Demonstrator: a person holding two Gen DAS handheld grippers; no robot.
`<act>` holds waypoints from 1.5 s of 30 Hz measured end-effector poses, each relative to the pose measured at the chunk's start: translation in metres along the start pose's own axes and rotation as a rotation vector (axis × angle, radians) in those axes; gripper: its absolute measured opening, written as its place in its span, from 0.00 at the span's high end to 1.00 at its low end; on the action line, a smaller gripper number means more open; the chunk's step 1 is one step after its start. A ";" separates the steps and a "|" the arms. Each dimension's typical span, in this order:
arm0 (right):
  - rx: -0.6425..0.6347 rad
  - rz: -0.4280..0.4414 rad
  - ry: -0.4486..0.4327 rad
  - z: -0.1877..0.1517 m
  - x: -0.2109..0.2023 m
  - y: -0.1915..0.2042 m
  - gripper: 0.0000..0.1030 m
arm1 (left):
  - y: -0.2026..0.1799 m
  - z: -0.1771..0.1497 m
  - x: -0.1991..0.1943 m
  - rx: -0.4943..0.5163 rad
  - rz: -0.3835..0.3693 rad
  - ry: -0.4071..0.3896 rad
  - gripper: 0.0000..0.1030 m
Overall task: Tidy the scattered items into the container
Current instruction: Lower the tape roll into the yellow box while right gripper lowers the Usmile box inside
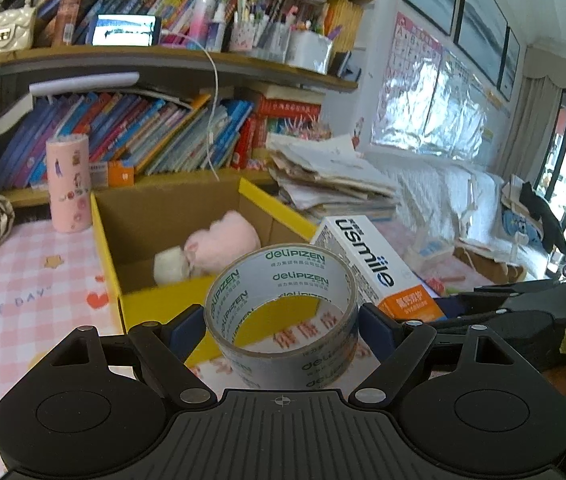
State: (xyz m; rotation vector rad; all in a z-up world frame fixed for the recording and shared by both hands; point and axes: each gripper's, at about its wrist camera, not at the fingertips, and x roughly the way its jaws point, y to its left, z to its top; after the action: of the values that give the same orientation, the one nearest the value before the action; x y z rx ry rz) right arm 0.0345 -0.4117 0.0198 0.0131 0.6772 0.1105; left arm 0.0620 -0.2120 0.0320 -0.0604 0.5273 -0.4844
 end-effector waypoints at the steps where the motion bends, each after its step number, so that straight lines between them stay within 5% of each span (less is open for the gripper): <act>1: -0.004 0.003 -0.014 0.006 0.001 -0.001 0.52 | 0.002 0.004 0.001 -0.004 0.007 -0.011 0.18; 12: -0.064 0.089 -0.086 0.070 0.037 -0.010 0.52 | 0.033 0.043 0.025 -0.052 0.145 -0.082 0.18; 23: -0.105 0.219 -0.090 0.123 0.089 -0.013 0.52 | 0.044 0.058 0.068 -0.054 0.259 -0.026 0.18; 45: -0.138 0.439 0.194 0.144 0.198 0.000 0.52 | 0.054 0.056 0.132 0.003 0.388 0.183 0.17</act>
State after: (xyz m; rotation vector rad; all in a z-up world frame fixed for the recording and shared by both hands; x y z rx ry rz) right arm 0.2781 -0.3870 0.0086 0.0186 0.8517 0.5861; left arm 0.2127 -0.2284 0.0089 0.0891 0.6995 -0.1114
